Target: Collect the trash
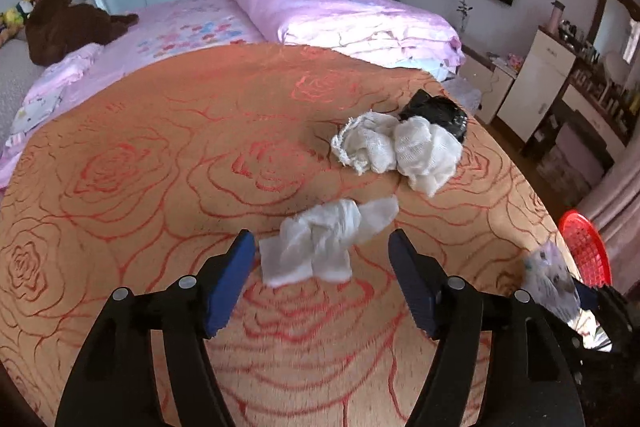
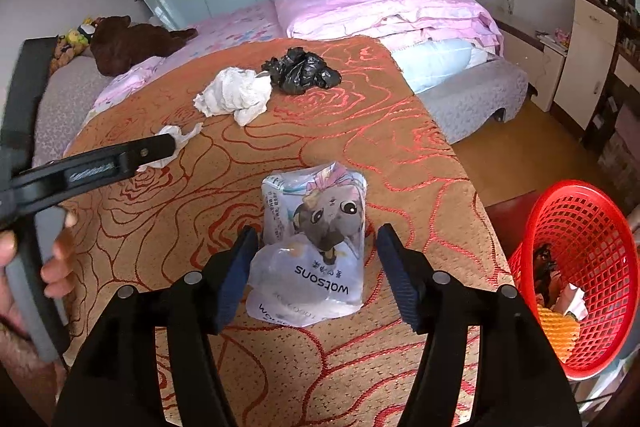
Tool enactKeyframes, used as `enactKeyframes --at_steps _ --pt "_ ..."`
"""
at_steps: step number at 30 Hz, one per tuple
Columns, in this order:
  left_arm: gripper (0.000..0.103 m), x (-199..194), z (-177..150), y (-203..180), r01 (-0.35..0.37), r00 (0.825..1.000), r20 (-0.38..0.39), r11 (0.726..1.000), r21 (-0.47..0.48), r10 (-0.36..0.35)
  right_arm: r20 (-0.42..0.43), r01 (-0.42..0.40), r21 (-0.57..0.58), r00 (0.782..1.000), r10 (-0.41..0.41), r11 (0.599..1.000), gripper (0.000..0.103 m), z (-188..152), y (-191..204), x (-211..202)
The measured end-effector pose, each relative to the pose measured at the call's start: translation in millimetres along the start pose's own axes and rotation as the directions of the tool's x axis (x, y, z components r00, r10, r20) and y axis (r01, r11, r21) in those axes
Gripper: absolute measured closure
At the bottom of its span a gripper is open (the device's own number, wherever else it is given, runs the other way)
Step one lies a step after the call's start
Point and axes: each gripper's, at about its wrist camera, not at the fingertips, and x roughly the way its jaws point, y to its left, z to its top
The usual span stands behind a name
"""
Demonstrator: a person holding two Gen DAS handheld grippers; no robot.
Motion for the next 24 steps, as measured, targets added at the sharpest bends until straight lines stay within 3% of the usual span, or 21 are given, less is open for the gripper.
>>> enactKeyframes --at_steps 2,3,6,11,24 --pt "0.049 4.3 1.7 2.4 0.003 1.0 -0.01 1.0 -0.002 -0.003 0.002 0.002 0.002 1.0 -0.002 1.0 0.043 0.0 -1.5 0.4" --pt "0.06 6.9 2.3 2.4 0.007 1.0 -0.02 1.0 -0.001 -0.007 0.003 0.005 0.001 1.0 -0.005 1.0 0.043 -0.2 -1.8 0.6" --pt "0.072 10.8 2.0 -0.1 0.0 1.0 -0.027 1.0 0.015 0.0 0.004 0.008 -0.007 1.0 -0.008 1.0 0.043 -0.9 -1.8 1.4" --pt "0.075 1.6 -5.3 -3.3 0.007 1.0 -0.022 1.0 0.024 -0.007 0.005 0.006 -0.018 1.0 -0.006 1.0 0.056 0.3 -0.6 1.1" --pt "0.075 -39.8 -36.9 -19.3 0.034 0.999 0.007 0.999 0.032 -0.034 0.028 0.005 -0.025 1.0 -0.004 1.0 0.06 4.6 3.1 -12.3"
